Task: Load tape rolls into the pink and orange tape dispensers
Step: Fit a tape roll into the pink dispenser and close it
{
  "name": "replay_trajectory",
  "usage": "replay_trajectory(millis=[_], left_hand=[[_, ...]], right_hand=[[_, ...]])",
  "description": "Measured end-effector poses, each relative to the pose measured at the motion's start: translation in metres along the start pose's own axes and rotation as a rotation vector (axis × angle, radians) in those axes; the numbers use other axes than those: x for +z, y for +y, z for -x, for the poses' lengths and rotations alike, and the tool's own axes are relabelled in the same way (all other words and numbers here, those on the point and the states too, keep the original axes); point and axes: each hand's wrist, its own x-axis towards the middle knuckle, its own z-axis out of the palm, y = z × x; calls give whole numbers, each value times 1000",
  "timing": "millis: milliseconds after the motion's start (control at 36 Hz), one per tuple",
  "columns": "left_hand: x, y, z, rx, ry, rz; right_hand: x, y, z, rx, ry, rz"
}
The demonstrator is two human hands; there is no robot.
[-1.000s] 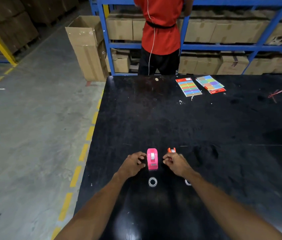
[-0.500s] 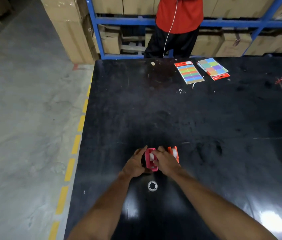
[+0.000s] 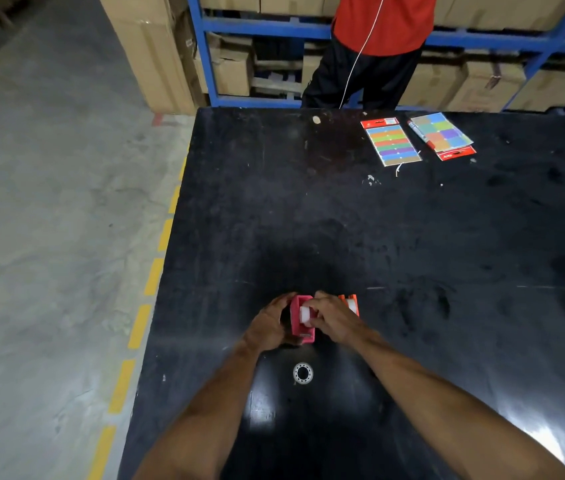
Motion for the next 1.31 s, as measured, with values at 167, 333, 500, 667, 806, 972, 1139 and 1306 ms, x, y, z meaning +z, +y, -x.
replay_trajectory(millis=[167,333,500,667,806,972,1139,1306], left_hand=[[-3,13,16,12,-16,-89],[6,28,44,23,212,184],[16,32,64,41,346,345],[26,36,77,59,400,360],[29,46,84,43,410,414],[19,44,96,-2,349,404],[18,37,105,-58,311,492],[22,34,105,-105,298,490]], right_hand=[[5,1,19,14,70,5],[9,-7,33,40,130,9],[3,-28,45,-51,208,-57],[5,-38,63,-63,201,-122],[7,-38,75,-16,196,-232],[20,-12,95,42,208,-199],[53,9,112,229,62,9],[86,14,115,298,38,53]])
